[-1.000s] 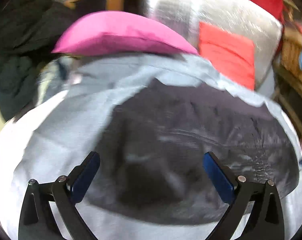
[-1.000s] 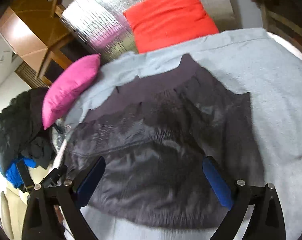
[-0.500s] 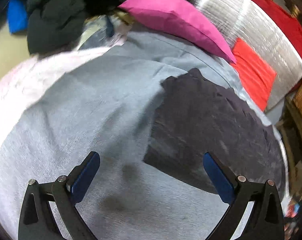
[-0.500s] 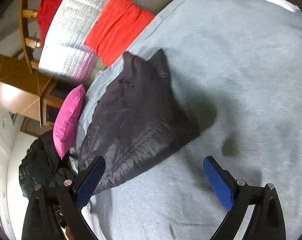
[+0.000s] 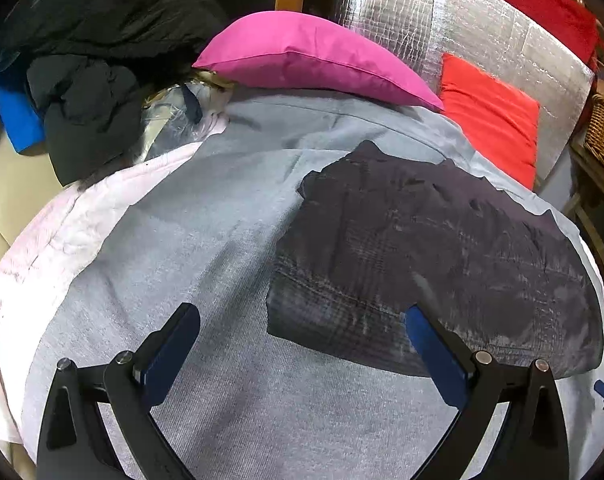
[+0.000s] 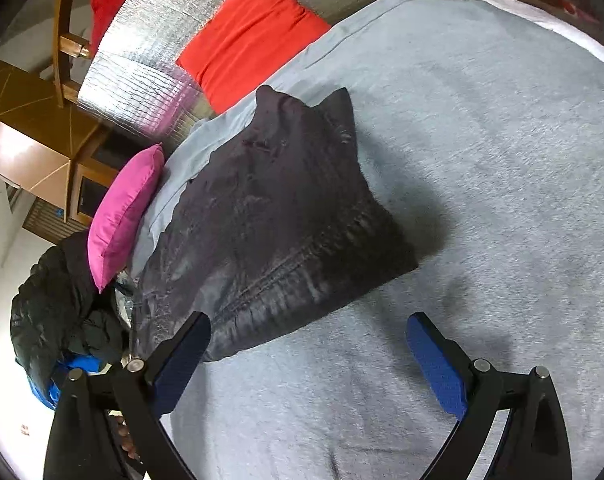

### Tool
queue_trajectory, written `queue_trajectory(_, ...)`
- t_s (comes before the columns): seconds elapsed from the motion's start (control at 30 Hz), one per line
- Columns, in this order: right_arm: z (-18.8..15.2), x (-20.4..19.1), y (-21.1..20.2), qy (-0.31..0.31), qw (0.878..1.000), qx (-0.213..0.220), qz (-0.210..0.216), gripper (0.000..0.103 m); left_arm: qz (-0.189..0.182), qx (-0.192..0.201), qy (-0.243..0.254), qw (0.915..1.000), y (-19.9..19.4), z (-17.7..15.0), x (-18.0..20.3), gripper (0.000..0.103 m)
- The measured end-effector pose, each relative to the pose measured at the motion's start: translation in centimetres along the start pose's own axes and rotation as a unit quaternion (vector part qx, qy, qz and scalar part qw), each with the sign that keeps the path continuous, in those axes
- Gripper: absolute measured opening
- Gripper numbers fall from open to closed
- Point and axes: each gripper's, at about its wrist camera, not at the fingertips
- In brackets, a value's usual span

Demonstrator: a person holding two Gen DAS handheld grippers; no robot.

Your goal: Fold large clothes

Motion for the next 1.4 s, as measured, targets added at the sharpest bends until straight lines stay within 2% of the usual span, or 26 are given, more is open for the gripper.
queue_trajectory(0.13, 0.5, 0.3, -1.0, -0.010, 1.000, 0.007, -0.002, 0.099, -0.001, -0.005, 0.004, 1.0000, 0.5, 0.4, -0.2, 0.103)
queue_trajectory(0.2, 1.1, 0.6, -1.5, -0.015, 1.000, 0.012, -0.005, 0.099, -0.014, -0.009, 0.004, 0.9999, 0.8, 1.1, -0.5, 0.103)
queue_trajectory(0.37, 4.0, 1.5, -2.2, -0.028, 0.999, 0.023, -0.024, 0.099, -0.100, -0.025, -0.016, 0.9945, 2.7, 4.8, -2.4, 0.103)
queue_trajectory(0.43, 5.7, 1.9, -1.8, -0.034, 0.999, 0.016, -0.025, 0.099, -0.134, -0.050, -0.005, 0.9896, 4.6, 6.6, -2.7, 0.103)
queue_trajectory(0.53, 8.5, 2.2, -0.5, -0.042, 0.999, 0.001, -0.025, 0.099, -0.186, -0.097, 0.000, 0.9777, 7.7, 8.7, -2.7, 0.103)
queue_trajectory(0.67, 11.1, 2.5, 1.9, -0.036, 0.999, -0.024, -0.003, 0.099, -0.234, -0.127, -0.005, 0.9638, 10.5, 10.0, -2.6, 0.103)
queue_trajectory(0.8, 11.9, 1.6, 4.8, -0.050, 0.997, -0.060, 0.008, 0.099, -0.250, -0.151, -0.016, 0.9563, 12.6, 10.2, -2.7, 0.103)
queue_trajectory(0.97, 11.7, 0.3, 6.3, -0.082, 0.994, -0.068, 0.008, 0.100, -0.283, -0.168, -0.022, 0.9442, 13.9, 10.2, -2.5, 0.102)
queue_trajectory(1.07, 11.8, -0.5, 5.9, -0.091, 0.993, -0.069, 0.038, 0.097, -0.300, -0.168, -0.019, 0.9386, 14.2, 10.2, -2.3, 0.102)
queue_trajectory(1.13, 11.7, -1.2, 6.1, -0.111, 0.991, -0.074, 0.033, 0.095, -0.289, -0.187, -0.007, 0.9388, 14.9, 9.8, -1.9, 0.102)
queue_trajectory(1.2, 11.5, -1.1, 7.1, -0.116, 0.990, -0.084, -0.001, 0.095, -0.275, -0.210, 0.000, 0.9381, 16.0, 9.1, -1.6, 0.101)
queue_trajectory(1.3, 11.2, -0.7, 7.6, -0.097, 0.992, -0.084, 0.013, 0.093, -0.286, -0.199, -0.004, 0.9372, 15.8, 8.8, -1.7, 0.100)
queue_trajectory(1.33, 11.0, -1.2, 7.6, -0.104, 0.990, -0.088, 0.027, 0.085, -0.286, -0.198, -0.004, 0.9374, 15.8, 8.8, -1.8, 0.097)
queue_trajectory(1.4, 10.6, -2.3, 8.0, -0.137, 0.986, -0.092, 0.005, 0.079, -0.280, -0.207, 0.001, 0.9375, 16.1, 8.8, -1.5, 0.063)
Point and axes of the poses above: each gripper's, at about its wrist camera, not at the fingertips, and y roughly the way its jaws point, x to its right, z to its top, and after that the axes turned 3 degrees about -z, right-handed
